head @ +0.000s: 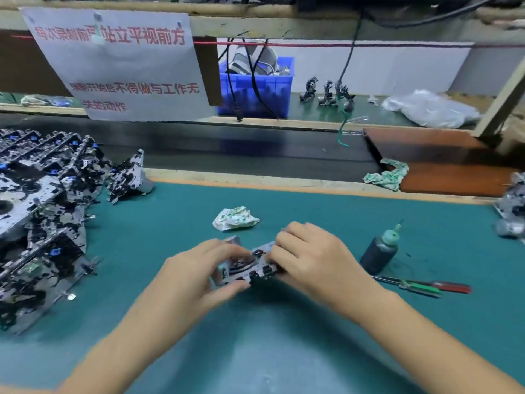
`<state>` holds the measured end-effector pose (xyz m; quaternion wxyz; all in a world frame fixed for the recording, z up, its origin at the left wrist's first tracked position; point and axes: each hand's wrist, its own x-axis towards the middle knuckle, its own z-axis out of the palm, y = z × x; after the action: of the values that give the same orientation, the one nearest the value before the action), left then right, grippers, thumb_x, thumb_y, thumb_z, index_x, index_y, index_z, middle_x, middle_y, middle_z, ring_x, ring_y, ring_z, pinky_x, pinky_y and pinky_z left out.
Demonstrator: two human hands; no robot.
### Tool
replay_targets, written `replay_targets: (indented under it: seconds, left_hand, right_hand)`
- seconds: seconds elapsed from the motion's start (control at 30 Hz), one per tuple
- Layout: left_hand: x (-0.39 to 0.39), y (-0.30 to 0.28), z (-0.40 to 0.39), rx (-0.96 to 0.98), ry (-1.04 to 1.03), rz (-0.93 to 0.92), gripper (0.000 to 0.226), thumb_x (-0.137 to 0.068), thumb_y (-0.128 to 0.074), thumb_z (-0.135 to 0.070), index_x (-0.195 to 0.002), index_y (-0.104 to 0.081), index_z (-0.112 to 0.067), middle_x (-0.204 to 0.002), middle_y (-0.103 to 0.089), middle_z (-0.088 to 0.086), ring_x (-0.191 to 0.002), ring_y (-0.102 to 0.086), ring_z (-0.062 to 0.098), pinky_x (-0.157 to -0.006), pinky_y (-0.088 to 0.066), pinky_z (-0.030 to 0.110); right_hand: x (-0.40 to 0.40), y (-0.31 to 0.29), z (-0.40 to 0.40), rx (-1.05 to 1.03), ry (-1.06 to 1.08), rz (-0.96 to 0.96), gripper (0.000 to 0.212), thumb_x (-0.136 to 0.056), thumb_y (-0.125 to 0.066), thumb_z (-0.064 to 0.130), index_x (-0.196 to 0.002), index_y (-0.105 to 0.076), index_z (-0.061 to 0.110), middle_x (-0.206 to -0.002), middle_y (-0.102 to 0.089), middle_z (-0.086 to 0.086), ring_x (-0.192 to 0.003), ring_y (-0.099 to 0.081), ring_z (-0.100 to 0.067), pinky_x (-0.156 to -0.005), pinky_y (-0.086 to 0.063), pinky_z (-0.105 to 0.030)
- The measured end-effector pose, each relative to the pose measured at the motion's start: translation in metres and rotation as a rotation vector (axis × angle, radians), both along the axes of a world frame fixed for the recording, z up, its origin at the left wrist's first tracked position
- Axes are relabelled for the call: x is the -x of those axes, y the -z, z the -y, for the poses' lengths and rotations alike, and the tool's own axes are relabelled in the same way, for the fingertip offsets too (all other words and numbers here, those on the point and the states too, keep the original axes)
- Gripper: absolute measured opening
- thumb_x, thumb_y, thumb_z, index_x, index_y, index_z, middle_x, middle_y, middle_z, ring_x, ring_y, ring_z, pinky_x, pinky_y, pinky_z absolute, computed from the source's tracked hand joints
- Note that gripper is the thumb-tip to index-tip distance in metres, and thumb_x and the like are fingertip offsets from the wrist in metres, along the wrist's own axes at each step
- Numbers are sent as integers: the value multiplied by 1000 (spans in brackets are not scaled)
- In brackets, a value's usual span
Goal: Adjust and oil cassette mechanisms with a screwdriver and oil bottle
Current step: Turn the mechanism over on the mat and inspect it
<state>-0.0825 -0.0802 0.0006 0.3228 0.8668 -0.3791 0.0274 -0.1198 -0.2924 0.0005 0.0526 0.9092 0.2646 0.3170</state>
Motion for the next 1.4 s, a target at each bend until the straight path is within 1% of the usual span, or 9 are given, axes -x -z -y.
replay_targets:
  seconds: [0.17, 0.27, 0.4, 0.53, 0.67, 0.9, 1.1, 1.23, 1.4]
  left_hand:
    - [30, 19, 69, -46, 293, 286, 26, -84, -68, -35, -106, -58, -26, -102, -60, -9, -66, -55, 2, -56, -48, 18]
    - [46, 38, 89, -89, 337, 377, 28, -82, -54, -41, -106, -49, -27, -103, -50, -9, -65, -56, 7, -48, -47, 18]
    - [52, 61, 94, -14, 266, 419, 39, -79, -52, -50, -110, -50, -27, -105, -45, -9, -80, -52, 7, -64, -44, 16]
    - [36, 65, 90, 26, 160, 121, 86, -58, -68, -71, -130, -39, -33, -130, -36, -13, -122, -37, 6, -103, -28, 19]
    - [26, 69, 94, 25, 261, -237, 105, -54, -79, -65, -140, -22, -42, -142, -19, -39, -135, -22, -10, -106, -18, 5]
    - [22, 69, 99, 77, 300, -302, 96, -58, -82, -56, -138, -31, -38, -138, -35, -34, -131, -35, -4, -102, -26, 5]
    - [20, 65, 101, 10, 344, -302, 104, -55, -84, -55, -140, -26, -36, -140, -29, -33, -133, -30, -4, -106, -25, 11]
    - [28, 65, 110, 2, 274, -114, 85, -56, -76, -48, -128, -32, -39, -127, -40, -27, -116, -42, -1, -99, -34, 25]
    - [23, 69, 108, -4, 306, -162, 96, -53, -81, -62, -131, -31, -40, -131, -35, -31, -122, -39, -5, -101, -31, 18]
  right_hand:
    - [79, 34, 59, -60, 84, 8, 19, -86, -62, 8, -67, -61, 9, -68, -51, -4, -68, -41, -22, -63, -39, -26]
    - [102, 55, 75, -33, 100, -28, 16, -86, -62, 10, -70, -65, 9, -70, -56, -3, -68, -51, -22, -61, -47, -28]
    - [115, 66, 87, -107, 77, -61, 24, -90, -60, 31, -84, -73, 11, -77, -64, -2, -72, -60, -21, -65, -52, -29]
    - [121, 70, 92, -527, 122, 13, 24, -97, -48, 36, -96, -60, 15, -82, -64, -2, -78, -53, -16, -75, -44, -21]
    - [115, 68, 96, -899, 290, -15, 24, -94, -49, 31, -87, -62, 11, -81, -53, 10, -79, -43, 2, -74, -34, -11]
    - [115, 72, 99, -1086, 416, -159, 9, -87, -47, 38, -85, -54, 34, -86, -54, 17, -75, -48, -4, -67, -35, -10]
    - [115, 74, 96, -1070, 451, -263, 20, -87, -45, 43, -83, -57, 27, -87, -53, 16, -77, -50, -7, -66, -35, -11]
    - [115, 75, 95, -1056, 462, -297, 20, -87, -44, 45, -83, -55, 30, -86, -52, 18, -77, -50, -8, -65, -35, -12]
    - [115, 73, 96, -1084, 474, -277, 21, -87, -44, 44, -84, -57, 28, -89, -53, 17, -81, -50, -5, -68, -35, -11]
